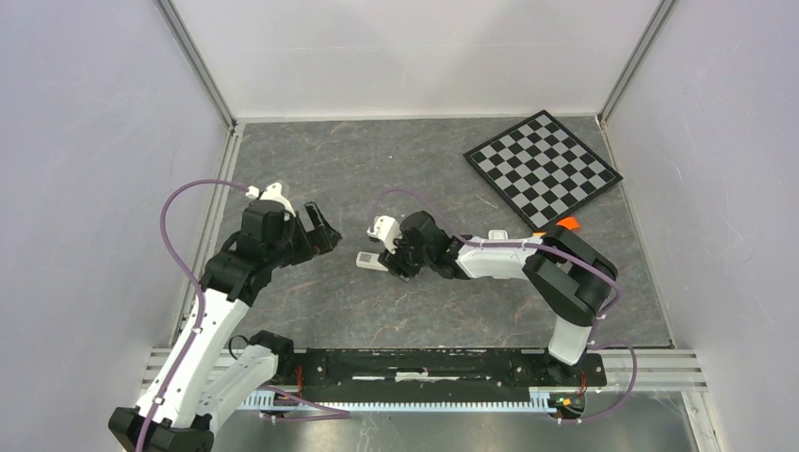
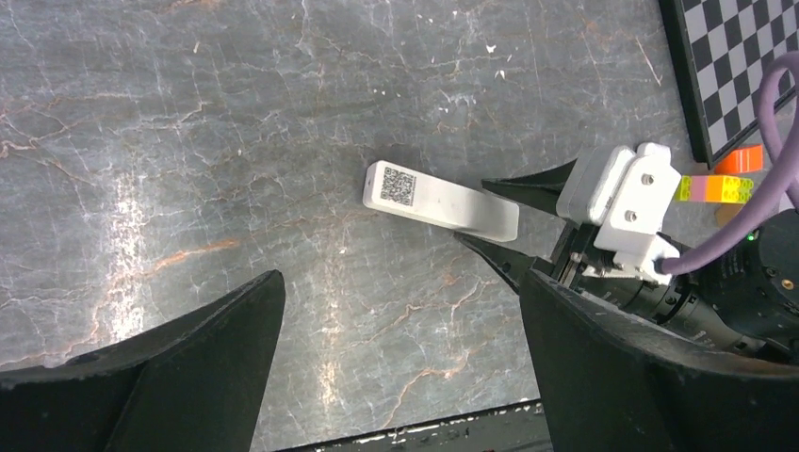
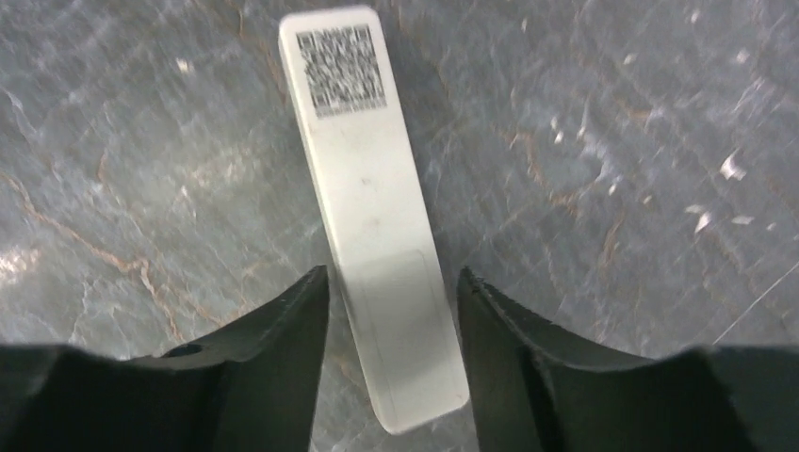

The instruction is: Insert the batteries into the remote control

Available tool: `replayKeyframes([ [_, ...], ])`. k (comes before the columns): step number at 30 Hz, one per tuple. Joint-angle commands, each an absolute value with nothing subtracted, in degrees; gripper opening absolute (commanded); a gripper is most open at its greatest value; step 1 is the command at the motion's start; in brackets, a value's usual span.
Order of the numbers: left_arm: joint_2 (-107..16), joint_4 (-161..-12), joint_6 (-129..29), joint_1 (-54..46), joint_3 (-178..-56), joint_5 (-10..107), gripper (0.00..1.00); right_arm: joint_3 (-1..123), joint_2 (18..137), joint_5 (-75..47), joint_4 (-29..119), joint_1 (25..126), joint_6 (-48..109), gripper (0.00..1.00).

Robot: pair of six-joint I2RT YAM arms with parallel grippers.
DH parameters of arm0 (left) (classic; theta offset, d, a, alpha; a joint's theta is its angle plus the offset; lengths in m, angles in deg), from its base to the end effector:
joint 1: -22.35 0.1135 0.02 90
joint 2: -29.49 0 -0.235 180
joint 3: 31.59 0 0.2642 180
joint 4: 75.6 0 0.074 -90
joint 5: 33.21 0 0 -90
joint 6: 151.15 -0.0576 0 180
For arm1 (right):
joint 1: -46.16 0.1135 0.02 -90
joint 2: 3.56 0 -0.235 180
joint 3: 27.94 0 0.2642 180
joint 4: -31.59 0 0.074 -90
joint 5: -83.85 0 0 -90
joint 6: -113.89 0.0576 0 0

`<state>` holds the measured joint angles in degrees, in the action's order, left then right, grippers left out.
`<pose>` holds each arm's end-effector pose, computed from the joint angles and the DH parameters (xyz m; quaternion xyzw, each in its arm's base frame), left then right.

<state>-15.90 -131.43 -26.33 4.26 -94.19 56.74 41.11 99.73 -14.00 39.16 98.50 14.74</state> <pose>0.1998 -0.0653 0.2768 -0.1309 0.8916 -0.1935 0.3879 0.2321 0.3136 0.1062 -0.4896 0.7684 0.2080 0.3557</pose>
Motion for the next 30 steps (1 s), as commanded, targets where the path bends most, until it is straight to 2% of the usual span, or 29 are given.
replayKeyframes([
  [1, -15.1, -132.8, -29.8, 4.3, -96.2, 55.2, 1.00, 37.5, 97.9, -15.4, 36.8, 97.9, 15.5, 0.62],
  [6, -14.0, -133.2, -29.6, 4.3, -95.6, 55.1, 1.00, 40.4, 100.5, -14.3, 40.8, 97.9, 12.5, 0.71],
  [9, -13.9, -133.3, -29.4, 4.3, -95.3, 54.3, 1.00, 44.1, 102.5, -15.4, 44.6, 97.9, 10.9, 0.68],
  [12, -13.7, -134.1, -29.2, 4.3, -95.4, 54.6, 1.00, 45.9, 103.9, -15.7, 47.3, 97.9, 11.5, 0.51],
  [13, -13.4, -134.7, -29.1, 4.3, -95.6, 55.0, 1.00, 45.8, 103.9, -14.6, 47.2, 97.9, 12.9, 0.40],
  [15, -12.8, -135.3, -29.0, 4.4, -95.7, 55.6, 1.00, 44.9, 102.9, -9.6, 45.4, 97.8, 17.2, 0.27],
  [16, -12.4, -135.5, -28.8, 4.4, -95.7, 55.6, 1.00, 43.0, 101.1, -5.8, 42.6, 97.8, 20.2, 0.23],
  [20, -10.9, -136.4, -28.1, 4.3, -96.1, 55.8, 1.00, 35.3, 93.1, 10.7, 37.0, 97.8, 31.6, 0.22],
  [23, -10.1, -137.0, -28.0, 4.4, -96.4, 56.4, 1.00, 32.1, 88.3, 21.4, 41.5, 96.5, 40.3, 0.23],
  [26, -9.7, -137.0, -27.9, 4.4, -96.2, 56.5, 1.00, 28.9, 84.6, 26.3, 48.7, 93.0, 49.4, 0.24],
  [30, -9.2, -137.0, -27.4, 4.3, -95.8, 56.3, 1.00, 21.4, 79.6, 26.3, 49.8, 86.9, 55.1, 0.25],
])
